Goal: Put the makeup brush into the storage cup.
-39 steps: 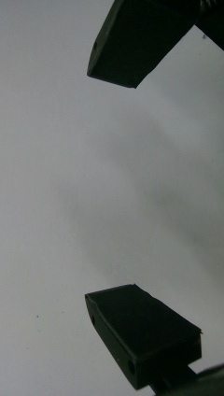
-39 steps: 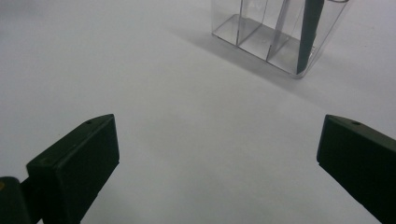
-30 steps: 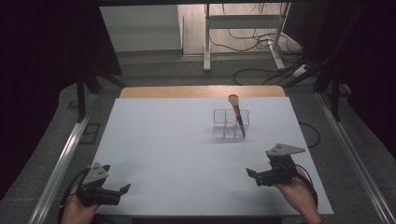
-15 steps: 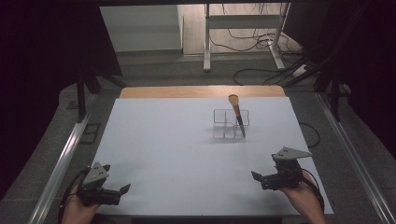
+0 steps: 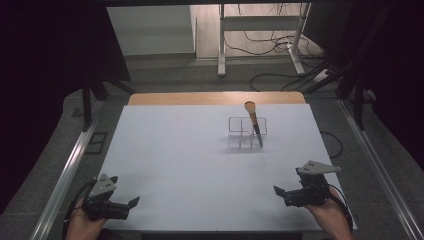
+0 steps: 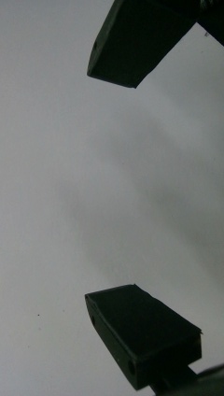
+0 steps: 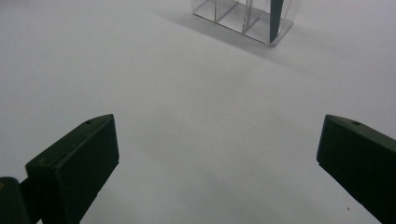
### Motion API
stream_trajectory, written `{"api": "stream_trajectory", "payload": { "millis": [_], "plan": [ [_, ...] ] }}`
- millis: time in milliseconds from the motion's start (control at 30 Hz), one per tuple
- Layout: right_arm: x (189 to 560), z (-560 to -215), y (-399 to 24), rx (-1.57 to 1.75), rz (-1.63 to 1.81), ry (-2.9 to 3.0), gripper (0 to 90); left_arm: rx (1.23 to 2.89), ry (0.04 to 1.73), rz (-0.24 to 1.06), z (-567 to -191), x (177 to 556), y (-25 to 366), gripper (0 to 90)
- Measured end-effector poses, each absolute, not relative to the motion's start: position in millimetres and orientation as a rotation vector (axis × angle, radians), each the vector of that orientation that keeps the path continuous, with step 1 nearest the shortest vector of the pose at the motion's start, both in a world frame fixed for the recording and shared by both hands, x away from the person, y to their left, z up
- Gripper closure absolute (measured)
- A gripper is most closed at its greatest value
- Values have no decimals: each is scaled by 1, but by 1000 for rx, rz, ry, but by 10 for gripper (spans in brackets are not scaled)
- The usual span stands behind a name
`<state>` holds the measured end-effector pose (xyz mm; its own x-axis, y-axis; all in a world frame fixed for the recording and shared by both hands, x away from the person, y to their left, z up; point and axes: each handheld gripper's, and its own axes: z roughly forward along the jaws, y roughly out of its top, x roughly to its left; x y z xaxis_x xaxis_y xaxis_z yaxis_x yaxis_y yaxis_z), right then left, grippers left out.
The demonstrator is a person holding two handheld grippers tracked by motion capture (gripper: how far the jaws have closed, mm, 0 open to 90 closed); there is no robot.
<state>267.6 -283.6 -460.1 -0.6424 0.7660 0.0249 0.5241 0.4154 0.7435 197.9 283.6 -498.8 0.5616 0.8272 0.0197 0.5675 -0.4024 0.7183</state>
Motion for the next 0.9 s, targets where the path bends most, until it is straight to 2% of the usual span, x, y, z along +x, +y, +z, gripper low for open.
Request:
{"api": "stream_trajectory", "payload": {
  "millis": [900],
  "plan": [
    [251,-462,-307,1162,1048,2311,0,2105,1117,496,-498,198,285,0]
  ]
}}
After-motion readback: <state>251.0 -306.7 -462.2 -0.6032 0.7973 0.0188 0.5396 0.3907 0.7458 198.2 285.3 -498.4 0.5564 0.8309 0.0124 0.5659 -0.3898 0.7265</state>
